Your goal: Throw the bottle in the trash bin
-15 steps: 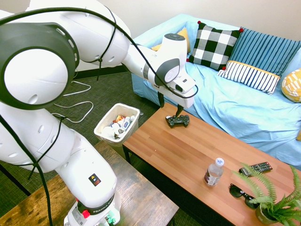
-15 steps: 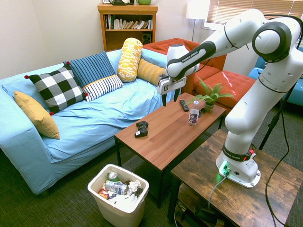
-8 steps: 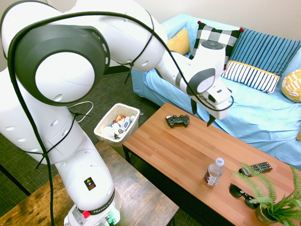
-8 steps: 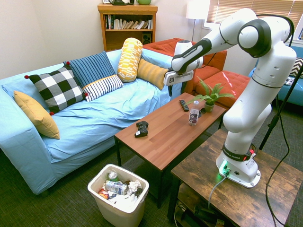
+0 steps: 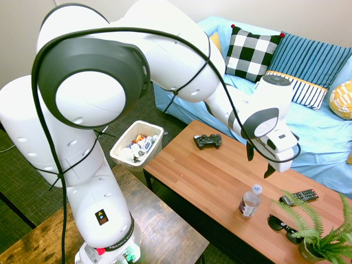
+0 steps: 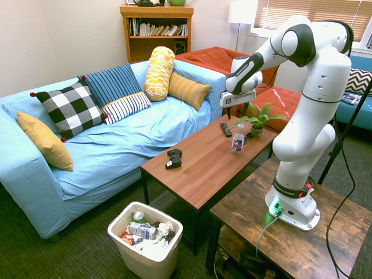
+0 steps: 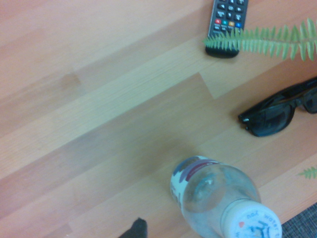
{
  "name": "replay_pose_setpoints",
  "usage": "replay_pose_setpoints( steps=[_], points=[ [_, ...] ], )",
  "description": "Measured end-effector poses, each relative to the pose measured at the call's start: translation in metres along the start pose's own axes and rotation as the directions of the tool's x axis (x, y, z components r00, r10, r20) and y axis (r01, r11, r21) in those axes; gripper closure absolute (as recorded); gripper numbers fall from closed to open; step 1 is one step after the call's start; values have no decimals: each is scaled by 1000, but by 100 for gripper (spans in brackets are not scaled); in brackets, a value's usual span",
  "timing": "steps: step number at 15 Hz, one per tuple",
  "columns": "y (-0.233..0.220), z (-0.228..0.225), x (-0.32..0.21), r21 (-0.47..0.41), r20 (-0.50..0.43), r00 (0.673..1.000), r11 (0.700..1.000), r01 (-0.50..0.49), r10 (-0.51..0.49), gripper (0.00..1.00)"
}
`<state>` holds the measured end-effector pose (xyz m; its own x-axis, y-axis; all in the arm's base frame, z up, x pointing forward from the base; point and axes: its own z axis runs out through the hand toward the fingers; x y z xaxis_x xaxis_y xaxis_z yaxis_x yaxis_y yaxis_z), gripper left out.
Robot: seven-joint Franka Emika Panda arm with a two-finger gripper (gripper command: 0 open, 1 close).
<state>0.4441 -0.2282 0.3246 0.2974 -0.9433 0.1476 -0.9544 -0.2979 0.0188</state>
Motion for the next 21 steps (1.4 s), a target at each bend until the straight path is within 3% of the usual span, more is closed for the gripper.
replay_pose_setpoints(
  steps=[10, 11, 21],
  points=[
    [19, 58, 0, -65, 49, 999, 998, -9, 12, 0],
    [17, 61, -2, -67, 54, 998, 998, -8, 12, 100],
    [12, 70, 4, -54, 49, 998, 998, -31, 33, 100]
  ],
)
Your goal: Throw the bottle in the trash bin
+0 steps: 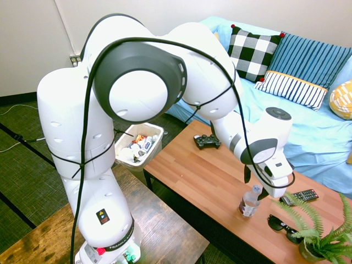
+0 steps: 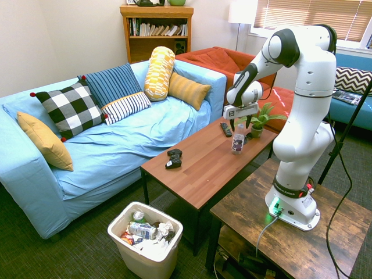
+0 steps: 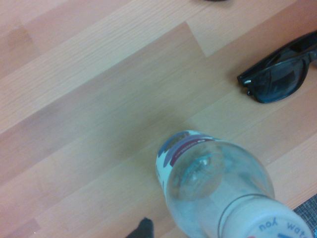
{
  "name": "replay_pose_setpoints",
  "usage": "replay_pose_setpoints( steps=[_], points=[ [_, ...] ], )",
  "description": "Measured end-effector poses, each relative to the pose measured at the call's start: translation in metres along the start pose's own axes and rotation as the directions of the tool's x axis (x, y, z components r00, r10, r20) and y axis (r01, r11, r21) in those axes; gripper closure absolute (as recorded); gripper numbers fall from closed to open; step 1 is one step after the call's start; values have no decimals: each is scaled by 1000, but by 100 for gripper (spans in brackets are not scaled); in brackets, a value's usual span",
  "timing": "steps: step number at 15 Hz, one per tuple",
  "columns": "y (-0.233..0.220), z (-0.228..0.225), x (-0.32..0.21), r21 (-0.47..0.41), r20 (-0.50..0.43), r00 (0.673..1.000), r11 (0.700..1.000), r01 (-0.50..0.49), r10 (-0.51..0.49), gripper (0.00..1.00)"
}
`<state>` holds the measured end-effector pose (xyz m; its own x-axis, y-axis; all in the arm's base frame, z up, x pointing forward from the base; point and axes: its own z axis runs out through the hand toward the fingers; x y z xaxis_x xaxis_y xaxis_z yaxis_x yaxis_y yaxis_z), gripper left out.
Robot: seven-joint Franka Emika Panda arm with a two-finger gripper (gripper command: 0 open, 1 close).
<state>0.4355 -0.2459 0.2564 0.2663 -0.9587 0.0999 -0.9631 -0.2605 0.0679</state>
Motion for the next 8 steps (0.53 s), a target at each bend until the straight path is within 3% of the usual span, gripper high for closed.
replay_pose_setpoints(
  steps=[8],
  points=[
    [-3, 4, 6, 0, 4, 1000, 1000, -18, 18, 100]
  ],
)
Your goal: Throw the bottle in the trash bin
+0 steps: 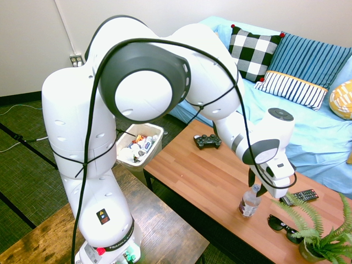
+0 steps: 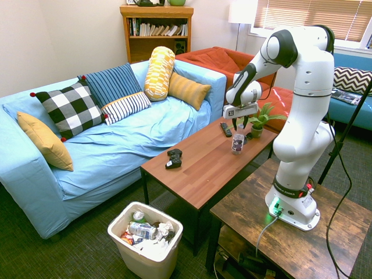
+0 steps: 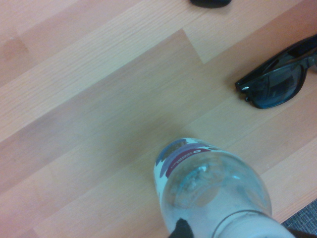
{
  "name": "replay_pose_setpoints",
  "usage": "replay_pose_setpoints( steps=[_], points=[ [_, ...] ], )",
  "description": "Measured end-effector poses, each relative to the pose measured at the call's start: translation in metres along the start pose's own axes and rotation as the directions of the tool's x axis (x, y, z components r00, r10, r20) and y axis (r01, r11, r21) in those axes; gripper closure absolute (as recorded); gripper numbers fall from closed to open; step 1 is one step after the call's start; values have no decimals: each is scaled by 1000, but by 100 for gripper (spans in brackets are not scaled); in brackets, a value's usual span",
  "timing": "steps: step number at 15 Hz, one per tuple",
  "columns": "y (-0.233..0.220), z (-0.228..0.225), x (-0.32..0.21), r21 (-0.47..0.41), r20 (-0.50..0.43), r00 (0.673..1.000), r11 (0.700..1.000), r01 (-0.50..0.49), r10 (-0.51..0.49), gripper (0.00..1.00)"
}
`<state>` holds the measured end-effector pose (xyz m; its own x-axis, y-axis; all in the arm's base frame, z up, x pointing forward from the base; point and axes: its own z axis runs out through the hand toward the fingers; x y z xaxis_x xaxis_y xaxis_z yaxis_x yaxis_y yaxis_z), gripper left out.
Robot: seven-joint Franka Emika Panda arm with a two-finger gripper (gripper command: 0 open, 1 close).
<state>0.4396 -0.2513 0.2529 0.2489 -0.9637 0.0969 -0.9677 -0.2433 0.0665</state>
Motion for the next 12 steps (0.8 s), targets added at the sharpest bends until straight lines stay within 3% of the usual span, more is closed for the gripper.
replay_pose_setpoints(
  steps=[4, 7, 9, 12],
  points=[
    [-4, -11, 5, 26, -7, 1000, 1000, -6, 7, 100],
    [-19, -65, -9, 102, -28, 999, 994, 26, -23, 100],
    [-44, -128, -52, 175, -50, 996, 981, 82, -74, 100],
    [-84, -213, -160, 258, -127, 983, 952, 165, -136, 100]
  ],
)
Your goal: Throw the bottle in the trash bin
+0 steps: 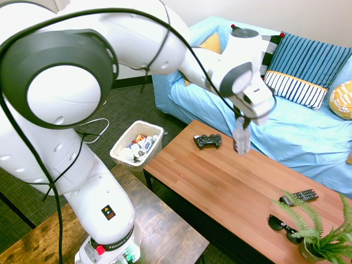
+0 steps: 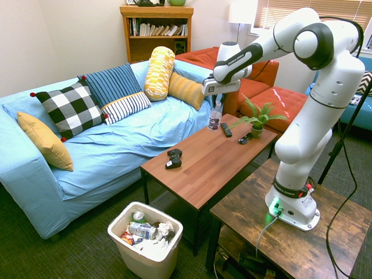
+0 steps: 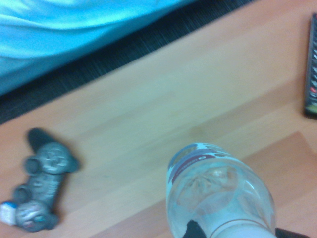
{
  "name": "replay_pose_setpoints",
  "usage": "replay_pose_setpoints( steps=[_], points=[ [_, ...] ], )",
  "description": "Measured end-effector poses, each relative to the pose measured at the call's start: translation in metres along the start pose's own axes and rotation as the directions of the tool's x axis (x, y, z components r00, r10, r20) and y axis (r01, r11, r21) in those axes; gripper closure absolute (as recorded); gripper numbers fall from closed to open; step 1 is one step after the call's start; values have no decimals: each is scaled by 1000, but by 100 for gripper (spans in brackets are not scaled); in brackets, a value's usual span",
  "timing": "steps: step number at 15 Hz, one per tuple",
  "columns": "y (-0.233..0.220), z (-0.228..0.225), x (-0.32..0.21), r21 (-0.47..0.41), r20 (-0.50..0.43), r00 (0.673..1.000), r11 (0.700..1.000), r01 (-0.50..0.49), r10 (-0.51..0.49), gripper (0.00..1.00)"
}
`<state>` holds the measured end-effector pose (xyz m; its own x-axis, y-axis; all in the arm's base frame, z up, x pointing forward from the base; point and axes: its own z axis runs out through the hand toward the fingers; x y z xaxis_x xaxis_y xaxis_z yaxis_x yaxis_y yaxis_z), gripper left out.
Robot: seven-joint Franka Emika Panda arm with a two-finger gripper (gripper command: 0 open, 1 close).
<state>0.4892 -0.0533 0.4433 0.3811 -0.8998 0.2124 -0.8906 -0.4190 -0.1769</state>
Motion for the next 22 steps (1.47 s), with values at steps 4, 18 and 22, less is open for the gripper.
replay_pose_setpoints(
  steps=[4, 18, 22],
  points=[
    [-81, -58, -121, 50, -67, 991, 992, 119, -116, 100],
    [-146, 8, -469, -62, -36, 898, 898, 435, -438, 100],
    [-150, 49, -500, -104, -20, 888, 885, 455, -459, 100]
  ],
)
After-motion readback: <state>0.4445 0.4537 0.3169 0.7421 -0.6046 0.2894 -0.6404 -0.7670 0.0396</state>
